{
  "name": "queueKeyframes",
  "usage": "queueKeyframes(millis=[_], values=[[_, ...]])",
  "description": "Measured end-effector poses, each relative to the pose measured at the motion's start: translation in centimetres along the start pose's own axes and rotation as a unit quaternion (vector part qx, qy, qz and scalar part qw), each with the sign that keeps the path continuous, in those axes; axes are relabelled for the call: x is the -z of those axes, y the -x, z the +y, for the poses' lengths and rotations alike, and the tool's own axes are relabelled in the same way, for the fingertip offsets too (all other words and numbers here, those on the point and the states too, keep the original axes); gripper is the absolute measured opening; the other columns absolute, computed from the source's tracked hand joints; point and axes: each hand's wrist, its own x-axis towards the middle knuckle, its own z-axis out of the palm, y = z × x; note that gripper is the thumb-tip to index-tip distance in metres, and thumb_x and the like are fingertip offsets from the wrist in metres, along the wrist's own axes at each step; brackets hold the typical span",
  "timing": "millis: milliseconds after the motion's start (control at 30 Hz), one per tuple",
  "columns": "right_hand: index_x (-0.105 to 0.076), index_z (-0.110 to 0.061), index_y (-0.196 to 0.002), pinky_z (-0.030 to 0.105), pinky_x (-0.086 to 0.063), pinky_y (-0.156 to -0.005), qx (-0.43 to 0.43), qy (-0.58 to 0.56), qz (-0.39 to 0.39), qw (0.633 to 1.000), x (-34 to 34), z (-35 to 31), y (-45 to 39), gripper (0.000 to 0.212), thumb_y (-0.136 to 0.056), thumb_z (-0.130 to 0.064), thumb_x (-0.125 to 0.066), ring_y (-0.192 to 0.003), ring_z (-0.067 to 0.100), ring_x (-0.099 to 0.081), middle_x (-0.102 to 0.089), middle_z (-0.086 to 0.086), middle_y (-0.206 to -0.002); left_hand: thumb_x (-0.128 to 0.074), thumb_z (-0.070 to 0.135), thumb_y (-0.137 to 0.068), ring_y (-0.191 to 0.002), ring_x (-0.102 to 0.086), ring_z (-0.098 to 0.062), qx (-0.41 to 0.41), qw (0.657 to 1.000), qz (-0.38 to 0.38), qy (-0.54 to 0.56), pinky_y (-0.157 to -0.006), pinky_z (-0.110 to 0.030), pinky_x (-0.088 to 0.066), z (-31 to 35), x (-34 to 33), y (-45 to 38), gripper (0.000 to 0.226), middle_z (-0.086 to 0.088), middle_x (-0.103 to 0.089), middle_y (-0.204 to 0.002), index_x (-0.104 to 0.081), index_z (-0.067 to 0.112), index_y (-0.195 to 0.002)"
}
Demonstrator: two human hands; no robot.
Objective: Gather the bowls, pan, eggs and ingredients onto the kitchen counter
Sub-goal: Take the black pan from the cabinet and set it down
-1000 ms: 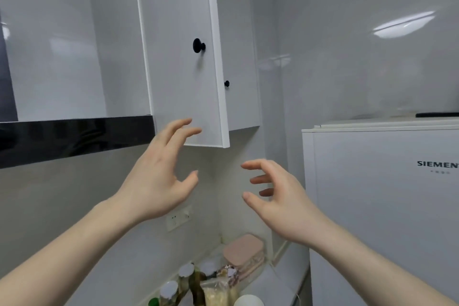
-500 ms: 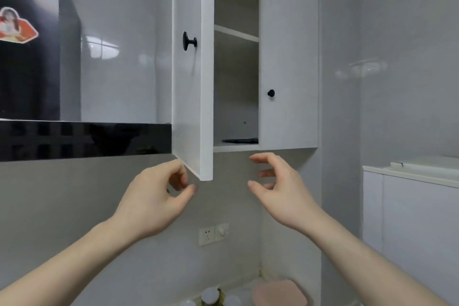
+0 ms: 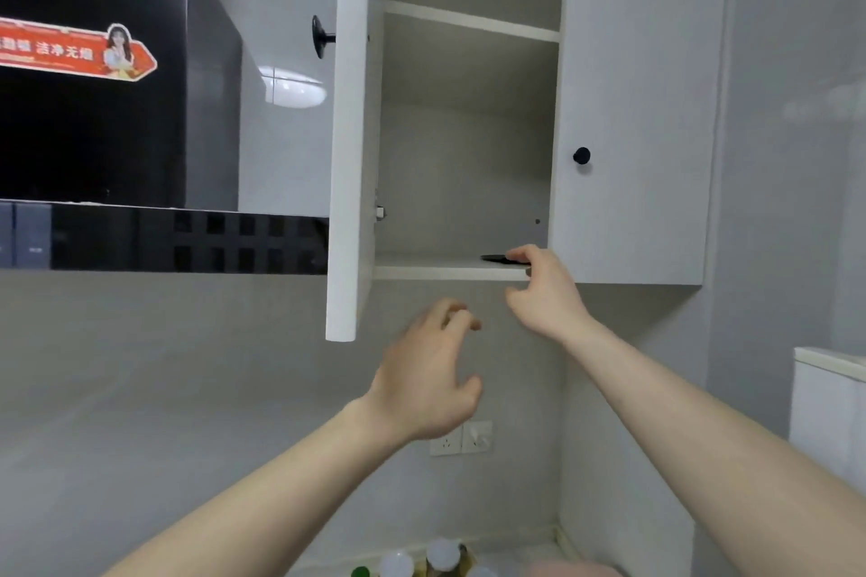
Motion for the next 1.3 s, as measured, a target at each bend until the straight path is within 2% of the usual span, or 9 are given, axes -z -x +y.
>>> queueKeyframes(millis=[233, 500, 600, 733, 833, 933, 1033, 1200, 1300], values=[[-0.050, -0.013, -0.140, 0.035, -0.042, -0.109, -0.017, 0.077, -0.024, 0.997, 0.3, 2.1, -4.3, 0.056, -0.085, -0.005, -0.055, -0.132, 0.026, -0.049, -0.051, 0.008, -0.142, -0.064, 0.026, -0.078, -0.145, -0.025, -0.029, 0.057, 0.996, 0.016, -0.063, -0.119, -0.039, -0.023, 0.4, -4.2, -8.1, 0.072, -0.008, -0.022, -0.158, -0.037, 0.020, -0.144], [-0.048, -0.012, -0.147, 0.033, -0.043, -0.106, -0.011, 0.098, -0.059, 0.993, -0.8, 2.6, -8.8, 0.059, -0.089, -0.001, -0.050, -0.133, 0.030, -0.050, -0.054, 0.011, -0.145, -0.067, 0.030, -0.075, -0.137, -0.035, -0.029, 0.121, 0.959, -0.009, -0.258, -0.125, -0.046, -0.005, -4.5, -5.7, -14.3, 0.071, -0.008, -0.045, -0.141, -0.041, 0.015, -0.139], [-0.049, -0.013, -0.147, 0.034, -0.044, -0.107, -0.017, 0.115, -0.083, 0.990, -1.6, 2.7, -10.8, 0.058, -0.090, -0.004, -0.050, -0.133, 0.032, -0.052, -0.057, 0.015, -0.142, -0.066, 0.030, -0.076, -0.124, -0.051, -0.024, 0.126, 0.957, 0.009, -0.263, -0.121, -0.040, -0.019, -4.6, -6.3, -15.1, 0.054, -0.003, -0.061, -0.125, -0.054, 0.020, -0.128], [-0.057, -0.008, -0.139, 0.034, -0.051, -0.101, -0.063, 0.144, -0.127, 0.979, -3.1, 2.2, -13.3, 0.049, -0.090, -0.011, -0.056, -0.126, 0.034, -0.059, -0.059, 0.017, -0.140, -0.068, 0.028, -0.075, -0.109, -0.061, -0.023, 0.118, 0.954, 0.000, -0.276, -0.100, -0.034, -0.039, -4.9, -6.3, -15.4, 0.045, -0.002, -0.066, -0.116, -0.057, 0.022, -0.119], [-0.063, -0.005, -0.127, 0.030, -0.051, -0.089, -0.098, 0.188, -0.155, 0.965, -4.2, 2.6, -15.2, 0.038, -0.091, -0.016, -0.058, -0.121, 0.033, -0.062, -0.062, 0.016, -0.134, -0.069, 0.024, -0.073, -0.108, -0.060, -0.022, 0.106, 0.957, 0.015, -0.270, -0.099, -0.033, -0.039, -5.3, -6.5, -15.2, 0.049, 0.000, -0.066, -0.115, -0.055, 0.022, -0.120], [-0.054, -0.003, -0.140, 0.035, -0.046, -0.106, -0.118, 0.247, -0.179, 0.945, -5.3, 3.5, -16.7, 0.045, -0.101, -0.026, -0.050, -0.136, 0.033, -0.050, -0.051, 0.014, -0.149, -0.069, 0.019, -0.072, -0.105, -0.059, -0.021, 0.085, 0.957, 0.033, -0.275, -0.099, -0.031, -0.039, -5.8, -7.0, -15.3, 0.049, 0.001, -0.065, -0.113, -0.053, 0.023, -0.118], [-0.048, -0.005, -0.147, 0.038, -0.039, -0.112, -0.126, 0.287, -0.192, 0.930, -6.1, 4.1, -18.0, 0.047, -0.106, -0.028, -0.040, -0.143, 0.033, -0.041, -0.043, 0.012, -0.156, -0.068, 0.017, -0.072, -0.102, -0.060, -0.021, 0.073, 0.957, 0.046, -0.276, -0.095, -0.032, -0.040, -6.5, -7.1, -15.5, 0.047, 0.001, -0.065, -0.110, -0.052, 0.023, -0.116], [-0.060, -0.007, -0.132, 0.036, -0.052, -0.098, -0.092, 0.323, -0.169, 0.927, -6.5, 4.2, -18.5, 0.039, -0.098, -0.026, -0.053, -0.125, 0.032, -0.060, -0.060, 0.012, -0.139, -0.068, 0.016, -0.073, -0.098, -0.060, -0.022, 0.056, 0.956, 0.054, -0.283, -0.093, -0.032, -0.041, -6.8, -7.2, -15.6, 0.046, 0.001, -0.065, -0.108, -0.052, 0.023, -0.116], [-0.060, -0.004, -0.129, 0.036, -0.053, -0.092, -0.058, 0.333, -0.167, 0.926, -5.9, 3.9, -18.3, 0.036, -0.097, -0.019, -0.056, -0.120, 0.034, -0.062, -0.060, 0.015, -0.136, -0.067, 0.016, -0.072, -0.099, -0.060, -0.022, 0.050, 0.957, 0.058, -0.281, -0.093, -0.032, -0.040, -6.8, -7.3, -15.5, 0.046, 0.001, -0.065, -0.109, -0.052, 0.023, -0.115]])
